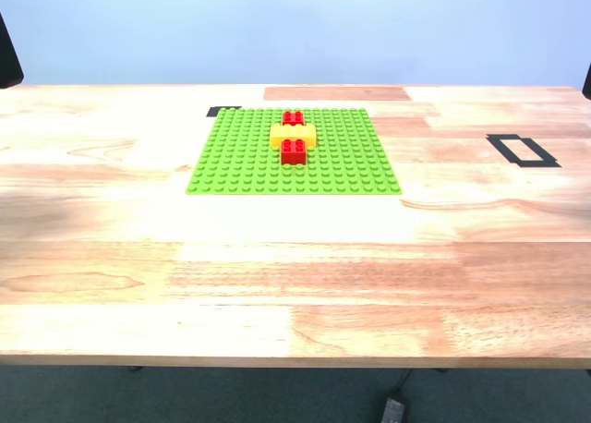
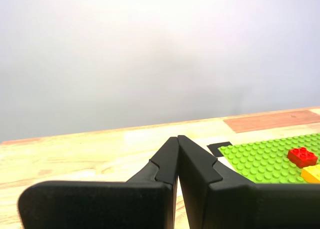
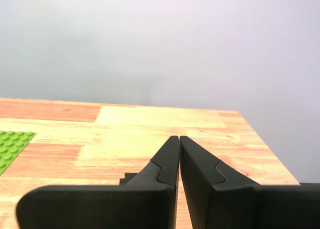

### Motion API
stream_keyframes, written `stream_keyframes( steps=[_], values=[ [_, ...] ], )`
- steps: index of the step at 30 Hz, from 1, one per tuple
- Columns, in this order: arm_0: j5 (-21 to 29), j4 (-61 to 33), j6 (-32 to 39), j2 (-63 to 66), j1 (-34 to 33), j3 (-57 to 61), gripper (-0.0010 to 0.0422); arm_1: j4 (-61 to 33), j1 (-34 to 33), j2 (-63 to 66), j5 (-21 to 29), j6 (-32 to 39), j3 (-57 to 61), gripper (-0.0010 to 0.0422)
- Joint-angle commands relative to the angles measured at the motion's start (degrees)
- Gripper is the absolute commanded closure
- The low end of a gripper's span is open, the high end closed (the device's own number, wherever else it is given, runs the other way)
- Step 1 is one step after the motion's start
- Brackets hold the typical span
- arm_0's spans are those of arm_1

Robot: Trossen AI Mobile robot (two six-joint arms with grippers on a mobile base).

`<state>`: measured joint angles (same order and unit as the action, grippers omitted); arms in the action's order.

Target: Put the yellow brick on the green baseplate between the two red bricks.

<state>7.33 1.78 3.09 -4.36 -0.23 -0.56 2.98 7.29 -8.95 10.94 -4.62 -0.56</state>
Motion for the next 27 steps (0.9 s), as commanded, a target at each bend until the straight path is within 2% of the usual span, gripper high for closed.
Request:
stream_keyframes(
  steps=[1,27],
  values=[
    [0.07,0.11,0.11,-0.02,0.02,0.11,0.0413,-0.04,0.17,0.0,-0.15,0.11,0.0,0.0411],
    [0.09,-1.84,0.31,-0.11,0.0,-0.7,0.0413,-0.74,0.13,-0.04,-0.17,-0.13,-0.02,0.0411]
  ],
)
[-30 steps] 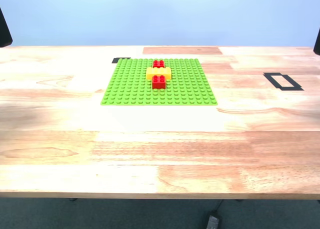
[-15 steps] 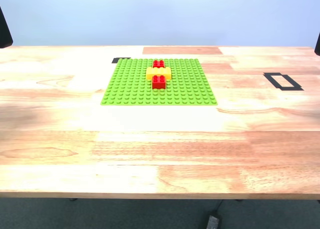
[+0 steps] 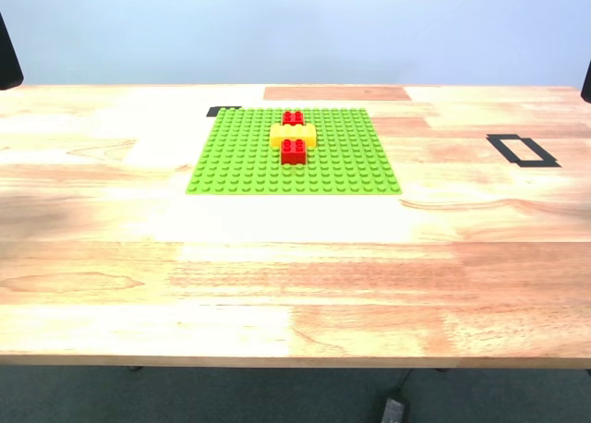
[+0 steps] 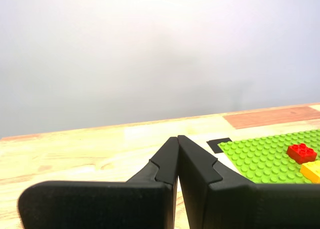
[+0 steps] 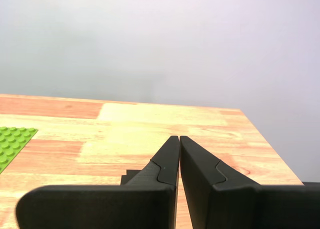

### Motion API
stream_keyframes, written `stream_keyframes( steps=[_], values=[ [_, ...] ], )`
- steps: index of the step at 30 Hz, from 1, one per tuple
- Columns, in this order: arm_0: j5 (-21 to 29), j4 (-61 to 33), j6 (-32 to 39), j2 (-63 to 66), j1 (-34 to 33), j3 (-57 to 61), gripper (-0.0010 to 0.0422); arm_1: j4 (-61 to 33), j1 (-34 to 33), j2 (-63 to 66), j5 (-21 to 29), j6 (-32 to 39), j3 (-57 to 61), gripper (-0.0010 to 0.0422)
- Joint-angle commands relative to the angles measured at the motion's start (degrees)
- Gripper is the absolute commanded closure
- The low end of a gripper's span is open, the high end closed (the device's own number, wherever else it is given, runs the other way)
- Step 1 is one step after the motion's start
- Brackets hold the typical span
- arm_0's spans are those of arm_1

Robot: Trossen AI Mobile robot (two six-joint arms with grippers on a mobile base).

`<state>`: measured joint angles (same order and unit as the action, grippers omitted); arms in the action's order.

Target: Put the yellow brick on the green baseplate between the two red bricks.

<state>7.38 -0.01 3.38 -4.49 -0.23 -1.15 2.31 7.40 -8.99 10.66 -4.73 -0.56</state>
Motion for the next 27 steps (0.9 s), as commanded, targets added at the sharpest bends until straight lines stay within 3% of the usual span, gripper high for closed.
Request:
stream_keyframes(
  steps=[1,27],
  values=[
    [0.07,-0.13,0.02,0.02,0.0,-0.11,0.0412,-0.07,0.02,0.0,0.09,-0.02,-0.02,0.0411],
    [0.07,-0.04,0.0,0.02,0.0,-0.11,0.0413,-0.04,0.02,-0.02,0.11,-0.02,-0.02,0.0411]
  ],
)
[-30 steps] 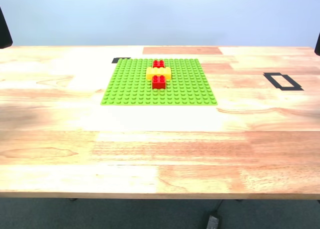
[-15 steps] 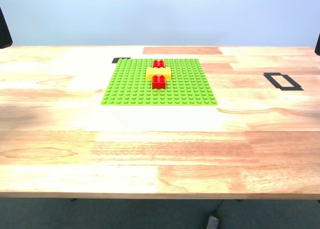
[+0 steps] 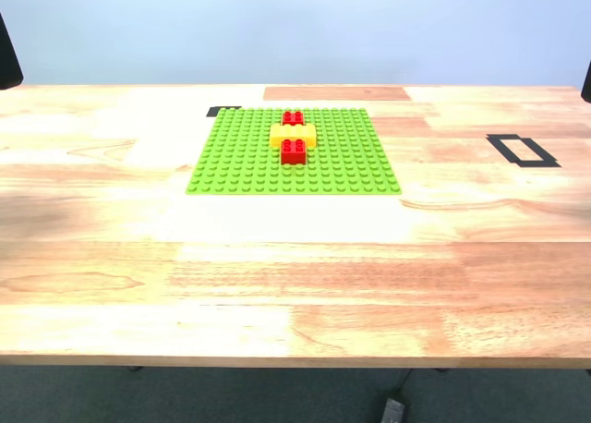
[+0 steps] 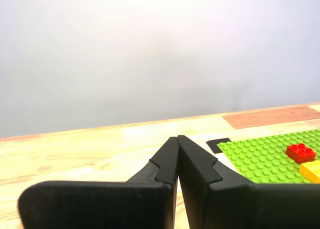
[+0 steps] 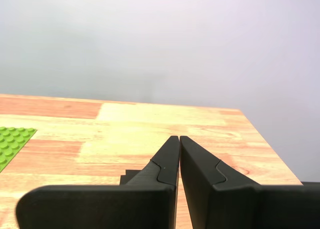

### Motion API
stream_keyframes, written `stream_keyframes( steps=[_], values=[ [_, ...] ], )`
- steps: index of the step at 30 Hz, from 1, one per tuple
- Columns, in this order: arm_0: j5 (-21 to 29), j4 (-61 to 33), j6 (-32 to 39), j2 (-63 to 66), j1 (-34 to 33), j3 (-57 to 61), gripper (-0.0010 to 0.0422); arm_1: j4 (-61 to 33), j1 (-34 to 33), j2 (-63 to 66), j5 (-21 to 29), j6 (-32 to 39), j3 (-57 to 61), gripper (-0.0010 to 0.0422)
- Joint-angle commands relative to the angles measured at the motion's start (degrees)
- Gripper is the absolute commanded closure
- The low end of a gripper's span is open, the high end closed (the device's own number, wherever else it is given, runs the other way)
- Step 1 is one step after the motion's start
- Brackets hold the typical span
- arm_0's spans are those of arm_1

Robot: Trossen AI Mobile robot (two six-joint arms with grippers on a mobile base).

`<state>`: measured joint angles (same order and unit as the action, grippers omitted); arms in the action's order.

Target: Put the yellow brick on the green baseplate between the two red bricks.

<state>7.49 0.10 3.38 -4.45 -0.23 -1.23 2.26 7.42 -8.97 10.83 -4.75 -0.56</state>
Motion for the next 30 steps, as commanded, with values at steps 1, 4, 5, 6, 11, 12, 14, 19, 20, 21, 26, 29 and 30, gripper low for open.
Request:
stream_keyframes(
  steps=[1,4,5,6,11,12,14,19,20,21,26,29,30],
  values=[
    [-0.04,-0.33,0.02,-0.02,0.0,-0.02,0.0412,-0.02,0.0,-0.02,-0.07,0.02,-0.02,0.0411],
    [-0.04,0.26,0.0,-0.02,0.0,-0.02,0.0413,0.0,0.0,-0.02,-0.07,0.04,-0.02,0.0411],
    [-0.04,0.39,0.0,-0.02,0.0,-0.02,0.0412,-0.02,0.0,-0.02,-0.07,0.0,-0.02,0.0411],
    [-0.04,0.22,0.02,-0.02,0.0,-0.02,0.0413,-0.02,0.0,-0.02,-0.07,0.0,-0.02,0.0411],
    [-0.04,0.26,0.0,-0.02,0.0,-0.02,0.0412,0.0,0.0,-0.02,-0.07,0.0,-0.02,0.0411],
    [-0.04,0.42,0.0,-0.02,0.0,-0.02,0.0413,0.0,0.0,-0.02,-0.07,0.04,-0.02,0.0411],
    [-0.04,0.07,0.0,-0.02,0.0,-0.02,0.0412,-0.02,0.0,-0.02,-0.07,0.02,-0.02,0.0411],
    [-0.04,0.35,0.0,-0.02,0.0,-0.02,0.0412,0.0,0.0,-0.02,-0.07,0.02,-0.02,0.0411],
    [-0.04,0.33,0.0,-0.02,0.0,-0.02,0.0412,-0.02,0.0,-0.02,-0.07,0.02,-0.02,0.0411],
    [-0.04,0.13,0.0,0.0,0.0,-0.02,0.0413,0.0,0.0,-0.02,-0.09,0.02,-0.02,0.0411],
    [-0.04,0.33,0.0,0.0,0.0,-0.02,0.0412,-0.02,0.0,-0.02,-0.07,0.02,-0.02,0.0411],
    [-0.04,-0.13,0.02,0.02,0.0,-0.02,0.0412,-0.02,0.0,-0.02,-0.07,0.0,-0.02,0.0411],
    [-0.07,-0.33,0.0,-0.02,0.0,-0.02,0.0412,0.0,0.0,-0.02,-0.07,0.02,-0.02,0.0411]
  ],
)
